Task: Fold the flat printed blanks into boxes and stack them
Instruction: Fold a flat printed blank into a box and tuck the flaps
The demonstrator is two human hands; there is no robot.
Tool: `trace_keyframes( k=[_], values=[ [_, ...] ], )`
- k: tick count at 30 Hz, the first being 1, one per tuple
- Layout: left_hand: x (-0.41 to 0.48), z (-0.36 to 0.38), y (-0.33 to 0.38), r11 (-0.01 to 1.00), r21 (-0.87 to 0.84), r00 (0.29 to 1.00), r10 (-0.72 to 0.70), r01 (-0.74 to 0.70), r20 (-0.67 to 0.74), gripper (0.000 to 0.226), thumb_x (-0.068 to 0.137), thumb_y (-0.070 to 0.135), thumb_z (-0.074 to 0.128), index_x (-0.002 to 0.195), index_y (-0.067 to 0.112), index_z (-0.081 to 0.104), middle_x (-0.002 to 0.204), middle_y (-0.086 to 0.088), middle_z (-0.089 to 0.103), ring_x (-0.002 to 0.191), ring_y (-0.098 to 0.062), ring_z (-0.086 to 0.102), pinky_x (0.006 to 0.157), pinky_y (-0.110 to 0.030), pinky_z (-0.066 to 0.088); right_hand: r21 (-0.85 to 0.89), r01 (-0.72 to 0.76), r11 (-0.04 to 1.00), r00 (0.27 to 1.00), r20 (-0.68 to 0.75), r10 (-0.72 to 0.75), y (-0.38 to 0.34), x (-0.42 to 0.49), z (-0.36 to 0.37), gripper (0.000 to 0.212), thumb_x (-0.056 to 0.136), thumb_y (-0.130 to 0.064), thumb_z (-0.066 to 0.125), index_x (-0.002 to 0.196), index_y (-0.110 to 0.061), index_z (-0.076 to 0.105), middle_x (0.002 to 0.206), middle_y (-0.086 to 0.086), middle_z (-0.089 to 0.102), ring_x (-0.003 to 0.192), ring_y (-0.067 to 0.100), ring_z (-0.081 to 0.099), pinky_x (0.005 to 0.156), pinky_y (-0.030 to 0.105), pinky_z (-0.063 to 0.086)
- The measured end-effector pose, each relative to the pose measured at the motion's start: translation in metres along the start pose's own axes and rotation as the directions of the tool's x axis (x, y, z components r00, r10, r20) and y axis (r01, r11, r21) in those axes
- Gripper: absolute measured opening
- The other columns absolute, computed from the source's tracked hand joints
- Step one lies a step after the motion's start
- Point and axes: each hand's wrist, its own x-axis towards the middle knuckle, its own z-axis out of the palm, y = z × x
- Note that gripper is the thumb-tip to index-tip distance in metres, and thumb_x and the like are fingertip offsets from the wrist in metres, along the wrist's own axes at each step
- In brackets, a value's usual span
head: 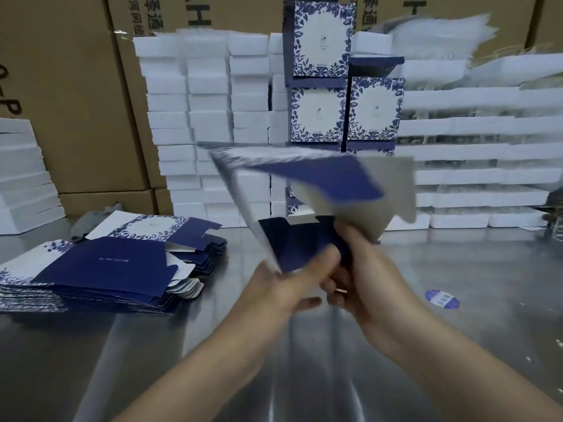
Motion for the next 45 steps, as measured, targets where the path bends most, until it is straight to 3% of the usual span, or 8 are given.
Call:
trace_keyframes(
  k=[2,5,11,18,26,31,35,45],
  values=[
    [0.003,0.001,0.001,0.995,-0.087,0.995,-0.057,0.05,-0.083,0.049,0.096,0.072,0.052,0.115,0.037,0.08,0.117,0.002,0.08,0.11,-0.018,0.075,0.102,-0.053,0.058,0.012,0.015,1.0,1.0,-0.027,-0.015,0.001,-0.004,0.006,0.032,0.106,-0.038,0.05,0.078,-0.023,0.056,0.052,-0.004,0.034,0.045,0.013,0.038,0.043,0.023,0.033],
    [0.003,0.002,-0.004,0.986,-0.15,0.977,-0.099,0.071,-0.186,0.057,0.11,0.053,0.03,0.108,0.031,0.082,0.111,-0.002,0.081,0.102,-0.02,0.078,0.095,-0.055,0.062,0.004,0.036,0.999,0.998,-0.044,-0.036,0.003,-0.007,0.011,0.034,0.107,-0.032,0.05,0.075,-0.022,0.055,0.051,-0.004,0.034,0.043,0.015,0.038,0.042,0.025,0.029],
    [0.004,-0.004,-0.003,0.964,-0.252,0.949,-0.154,0.084,-0.274,0.053,0.112,0.035,0.034,0.106,0.009,0.079,0.083,-0.012,0.078,0.079,-0.021,0.075,0.066,-0.035,0.059,0.038,-0.089,0.995,0.99,0.117,0.084,0.01,-0.014,0.019,0.045,0.104,-0.037,0.058,0.061,-0.022,0.056,0.051,-0.002,0.036,0.041,0.014,0.04,0.045,0.024,0.031],
    [0.002,0.013,-0.007,0.949,-0.257,0.945,-0.242,0.183,-0.221,0.073,0.111,0.044,0.036,0.05,0.021,0.069,0.055,-0.007,0.06,0.041,-0.013,0.05,0.051,-0.026,0.047,-0.003,-0.103,0.995,0.991,0.085,0.103,0.015,-0.015,0.021,0.057,0.104,-0.036,0.056,0.049,-0.025,0.047,0.046,-0.004,0.031,0.039,0.013,0.038,0.047,0.025,0.031],
    [-0.003,0.014,-0.006,0.954,-0.112,0.913,-0.298,0.277,-0.278,0.082,0.11,0.051,0.036,0.032,0.025,0.045,0.042,0.001,0.05,0.033,-0.007,0.042,0.041,-0.013,0.041,-0.135,-0.127,0.983,0.974,0.168,0.149,0.022,-0.017,0.021,0.055,0.104,-0.042,0.055,0.051,-0.025,0.049,0.048,-0.003,0.036,0.044,0.014,0.044,0.048,0.023,0.034],
    [-0.001,0.01,-0.001,0.958,-0.203,0.925,-0.256,0.203,-0.281,0.068,0.111,0.038,0.035,0.052,0.02,0.062,0.058,-0.011,0.059,0.037,-0.013,0.049,0.041,-0.021,0.047,-0.088,-0.17,0.982,0.981,0.084,0.177,0.018,-0.018,0.023,0.056,0.103,-0.053,0.054,0.057,-0.021,0.049,0.047,-0.003,0.037,0.041,0.014,0.043,0.043,0.022,0.031],
    [0.001,0.003,0.001,0.95,-0.265,0.932,-0.237,0.164,-0.275,0.063,0.113,0.041,0.032,0.079,0.014,0.078,0.066,-0.008,0.07,0.046,-0.017,0.058,0.05,-0.027,0.056,-0.067,-0.136,0.988,0.99,0.032,0.138,0.017,-0.015,0.023,0.046,0.109,-0.04,0.045,0.068,-0.019,0.046,0.044,-0.007,0.037,0.041,0.012,0.041,0.043,0.022,0.031],
    [0.004,-0.008,-0.005,0.986,-0.11,0.923,-0.154,0.123,-0.353,0.06,0.114,0.038,0.022,0.108,0.018,0.078,0.092,-0.01,0.082,0.085,-0.021,0.08,0.081,-0.047,0.063,-0.109,-0.119,0.987,0.993,-0.002,0.119,0.019,-0.015,0.022,0.051,0.109,-0.044,0.049,0.064,-0.019,0.044,0.046,-0.006,0.032,0.041,0.012,0.04,0.041,0.02,0.031]
  ],
)
